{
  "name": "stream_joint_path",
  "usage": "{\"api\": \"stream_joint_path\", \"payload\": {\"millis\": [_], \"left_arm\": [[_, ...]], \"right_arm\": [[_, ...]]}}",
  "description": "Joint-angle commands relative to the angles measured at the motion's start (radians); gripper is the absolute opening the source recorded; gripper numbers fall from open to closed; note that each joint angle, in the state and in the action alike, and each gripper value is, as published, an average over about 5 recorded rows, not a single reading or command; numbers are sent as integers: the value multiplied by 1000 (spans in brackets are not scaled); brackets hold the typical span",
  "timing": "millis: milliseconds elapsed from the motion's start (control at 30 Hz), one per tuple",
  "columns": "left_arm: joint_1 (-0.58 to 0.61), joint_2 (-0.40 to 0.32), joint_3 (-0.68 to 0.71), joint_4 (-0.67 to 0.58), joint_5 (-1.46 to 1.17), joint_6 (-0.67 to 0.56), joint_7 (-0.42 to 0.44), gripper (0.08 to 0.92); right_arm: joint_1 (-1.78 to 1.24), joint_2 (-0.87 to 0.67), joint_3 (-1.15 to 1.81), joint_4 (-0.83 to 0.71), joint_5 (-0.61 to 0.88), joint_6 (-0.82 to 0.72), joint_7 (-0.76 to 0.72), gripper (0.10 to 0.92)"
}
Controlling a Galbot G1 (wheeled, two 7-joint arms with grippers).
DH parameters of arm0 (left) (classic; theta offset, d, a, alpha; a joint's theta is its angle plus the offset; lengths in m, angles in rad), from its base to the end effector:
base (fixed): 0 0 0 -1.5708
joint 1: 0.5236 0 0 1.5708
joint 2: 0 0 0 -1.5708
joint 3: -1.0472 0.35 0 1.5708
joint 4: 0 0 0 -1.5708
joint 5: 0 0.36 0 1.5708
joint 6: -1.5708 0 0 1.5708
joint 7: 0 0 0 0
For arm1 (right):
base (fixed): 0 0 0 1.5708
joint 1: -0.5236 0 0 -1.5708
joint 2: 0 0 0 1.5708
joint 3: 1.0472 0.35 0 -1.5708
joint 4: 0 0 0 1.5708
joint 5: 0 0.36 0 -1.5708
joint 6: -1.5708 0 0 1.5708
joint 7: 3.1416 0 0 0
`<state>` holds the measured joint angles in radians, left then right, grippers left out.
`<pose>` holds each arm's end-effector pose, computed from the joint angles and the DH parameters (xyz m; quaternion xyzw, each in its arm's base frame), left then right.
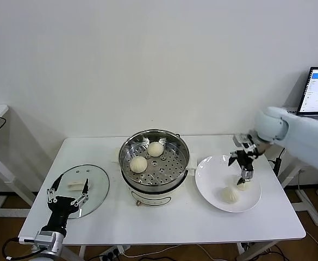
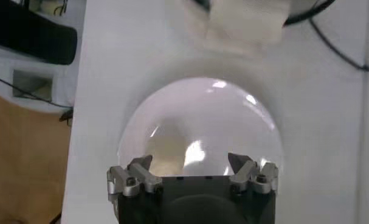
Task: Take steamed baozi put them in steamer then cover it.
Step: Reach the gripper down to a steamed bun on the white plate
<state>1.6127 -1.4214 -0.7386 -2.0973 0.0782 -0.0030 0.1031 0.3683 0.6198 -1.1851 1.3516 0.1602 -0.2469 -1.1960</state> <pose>0.1724 0.0908 -0.2958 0.0013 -0.9874 -0.1569 0.0200 0.5182 -0.1464 -0.1300 0.5434 -0.5104 0.5110 0.4279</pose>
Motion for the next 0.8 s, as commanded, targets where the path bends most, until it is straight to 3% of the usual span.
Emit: {"api": "stream_joint_path", "payload": {"millis": [33,800], "left_arm": [[-1,-1,2,7,6,-1,-1,823],[-5,-8,1,30,12,-4,-2,823]], "right_arm": [[-251,-15,168,-55,-136,36,31,823],[-331,79,205,-115,-191,34,76,823]]}}
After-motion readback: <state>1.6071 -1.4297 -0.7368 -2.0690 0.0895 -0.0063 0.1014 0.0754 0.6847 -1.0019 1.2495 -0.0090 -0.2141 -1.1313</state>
